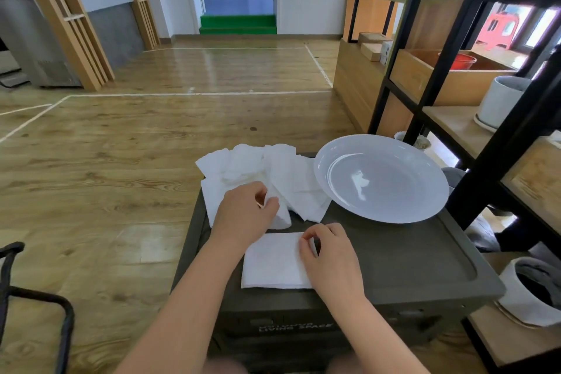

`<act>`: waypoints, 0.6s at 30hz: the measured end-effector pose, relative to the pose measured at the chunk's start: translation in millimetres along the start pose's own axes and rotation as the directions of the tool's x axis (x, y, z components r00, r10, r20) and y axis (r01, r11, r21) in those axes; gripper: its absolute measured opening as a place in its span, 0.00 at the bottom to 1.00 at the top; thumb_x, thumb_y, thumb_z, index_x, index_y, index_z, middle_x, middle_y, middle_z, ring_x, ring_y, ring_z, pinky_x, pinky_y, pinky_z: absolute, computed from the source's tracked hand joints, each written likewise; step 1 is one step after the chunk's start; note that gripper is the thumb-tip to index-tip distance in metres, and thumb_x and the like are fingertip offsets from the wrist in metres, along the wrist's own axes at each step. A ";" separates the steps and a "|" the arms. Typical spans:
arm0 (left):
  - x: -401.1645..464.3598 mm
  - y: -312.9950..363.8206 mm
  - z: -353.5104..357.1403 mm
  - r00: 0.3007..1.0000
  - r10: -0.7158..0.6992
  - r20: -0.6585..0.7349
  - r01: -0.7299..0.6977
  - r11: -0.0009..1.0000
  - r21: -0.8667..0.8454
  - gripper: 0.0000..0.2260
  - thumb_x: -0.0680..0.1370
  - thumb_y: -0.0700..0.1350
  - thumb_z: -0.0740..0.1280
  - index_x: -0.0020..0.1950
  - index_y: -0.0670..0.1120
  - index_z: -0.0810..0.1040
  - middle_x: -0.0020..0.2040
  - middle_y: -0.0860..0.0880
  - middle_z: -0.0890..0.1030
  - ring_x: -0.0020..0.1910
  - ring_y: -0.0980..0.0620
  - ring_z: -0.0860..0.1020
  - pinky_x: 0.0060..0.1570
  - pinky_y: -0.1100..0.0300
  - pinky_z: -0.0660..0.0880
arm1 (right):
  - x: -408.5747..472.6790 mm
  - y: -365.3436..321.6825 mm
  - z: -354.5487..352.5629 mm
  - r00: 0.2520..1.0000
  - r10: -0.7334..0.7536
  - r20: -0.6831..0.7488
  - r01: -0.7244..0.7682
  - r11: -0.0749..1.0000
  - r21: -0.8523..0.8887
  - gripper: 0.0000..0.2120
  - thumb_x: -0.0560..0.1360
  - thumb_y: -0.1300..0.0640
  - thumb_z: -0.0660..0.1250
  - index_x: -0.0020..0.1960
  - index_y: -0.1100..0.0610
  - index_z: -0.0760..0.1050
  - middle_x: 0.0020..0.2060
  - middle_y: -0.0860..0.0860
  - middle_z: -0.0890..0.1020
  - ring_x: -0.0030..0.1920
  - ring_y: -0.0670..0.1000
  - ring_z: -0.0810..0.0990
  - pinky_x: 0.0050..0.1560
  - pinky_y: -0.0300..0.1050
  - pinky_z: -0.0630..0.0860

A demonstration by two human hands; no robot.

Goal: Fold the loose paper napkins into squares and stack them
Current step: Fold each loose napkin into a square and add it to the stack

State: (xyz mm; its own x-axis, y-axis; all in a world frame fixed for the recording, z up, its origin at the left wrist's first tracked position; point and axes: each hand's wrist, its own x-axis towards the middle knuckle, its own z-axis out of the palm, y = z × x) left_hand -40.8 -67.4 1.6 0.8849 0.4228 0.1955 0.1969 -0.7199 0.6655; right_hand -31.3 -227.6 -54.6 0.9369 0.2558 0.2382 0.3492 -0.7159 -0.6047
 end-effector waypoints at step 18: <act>-67.3 -1.1 -32.3 0.995 -0.032 0.097 0.087 0.767 -0.636 0.05 0.78 0.40 0.66 0.48 0.50 0.79 0.42 0.55 0.84 0.38 0.59 0.81 0.38 0.67 0.76 | 18.5 -64.5 -43.0 0.806 -0.025 0.592 -0.566 0.259 0.782 0.10 0.78 0.48 0.63 0.56 0.49 0.78 0.51 0.50 0.84 0.51 0.50 0.84 0.48 0.44 0.80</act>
State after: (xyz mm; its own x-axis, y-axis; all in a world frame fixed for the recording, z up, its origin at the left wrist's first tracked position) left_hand -114.3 -77.3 11.0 0.9149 0.3902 0.1033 -0.0407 -0.1654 0.9854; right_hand -37.2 -204.7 21.5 0.7555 0.6087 -0.2424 -0.4277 0.1779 -0.8862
